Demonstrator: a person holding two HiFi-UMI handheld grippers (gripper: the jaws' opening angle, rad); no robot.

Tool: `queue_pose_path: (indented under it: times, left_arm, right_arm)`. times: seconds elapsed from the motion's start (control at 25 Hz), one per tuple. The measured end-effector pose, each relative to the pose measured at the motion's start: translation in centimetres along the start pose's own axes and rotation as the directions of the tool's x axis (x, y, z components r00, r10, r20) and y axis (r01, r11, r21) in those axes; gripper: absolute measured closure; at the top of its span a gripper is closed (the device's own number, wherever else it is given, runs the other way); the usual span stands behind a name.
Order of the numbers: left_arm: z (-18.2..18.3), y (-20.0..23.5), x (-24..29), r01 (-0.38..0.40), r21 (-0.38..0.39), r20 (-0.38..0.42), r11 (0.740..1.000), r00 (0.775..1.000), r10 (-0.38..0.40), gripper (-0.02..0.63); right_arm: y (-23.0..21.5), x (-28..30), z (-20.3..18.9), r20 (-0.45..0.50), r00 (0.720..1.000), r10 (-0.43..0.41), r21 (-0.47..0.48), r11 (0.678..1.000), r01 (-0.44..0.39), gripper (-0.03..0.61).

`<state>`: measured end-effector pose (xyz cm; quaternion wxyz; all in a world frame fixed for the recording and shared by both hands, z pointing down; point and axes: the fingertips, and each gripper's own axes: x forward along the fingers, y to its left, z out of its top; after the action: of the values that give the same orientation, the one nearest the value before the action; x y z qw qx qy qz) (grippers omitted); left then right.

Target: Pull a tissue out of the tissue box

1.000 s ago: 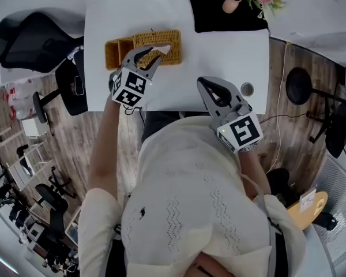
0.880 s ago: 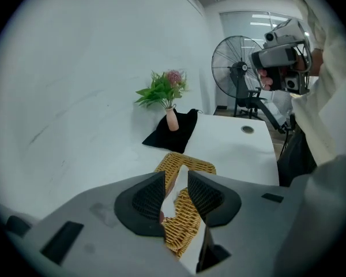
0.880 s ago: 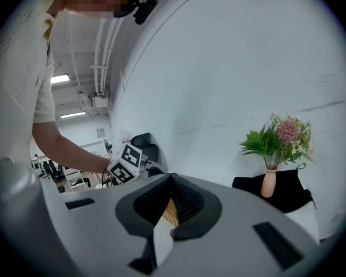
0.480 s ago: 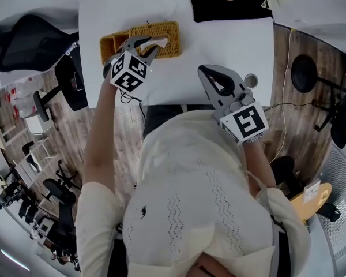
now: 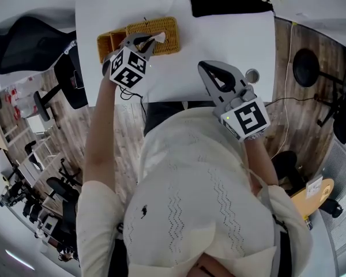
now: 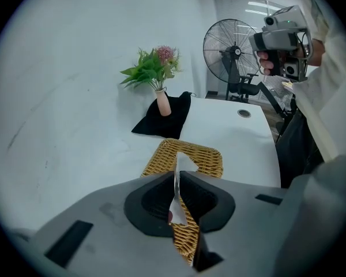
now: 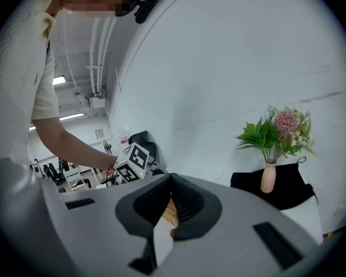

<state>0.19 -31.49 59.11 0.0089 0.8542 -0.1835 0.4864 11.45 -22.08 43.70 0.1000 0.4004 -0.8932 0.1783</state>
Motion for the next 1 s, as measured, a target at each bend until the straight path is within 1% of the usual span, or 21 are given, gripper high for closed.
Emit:
queue_pose_path:
  times: [0.24,0.6,1.0]
  left_arm:
    - [-0.2,-0.1,-0.3,-0.016,0.007,0.003,1.000,1.000,0.016,0.600]
    - [0.1,0.3,-1.2,-0.048,-0.024,0.037,0.999,0.998,0.048,0.601]
    - [0.7,0.7,-2.6,-0.087,-0.027,0.073,0.996,0.993,0.089,0.601]
  right_arm:
    - [0.2,-0.1,0.0,0.001,1.000,0.002,-0.005,1.000,-0.002,0.577]
    - [0.8,-0.3,-0.2,0.004,1.000,0.006,-0.014,1.000,-0.006,0.577]
    - [1.5,-0.5,-0.2,0.006,1.000,0.009,-0.030,1.000,-0.009,0.577]
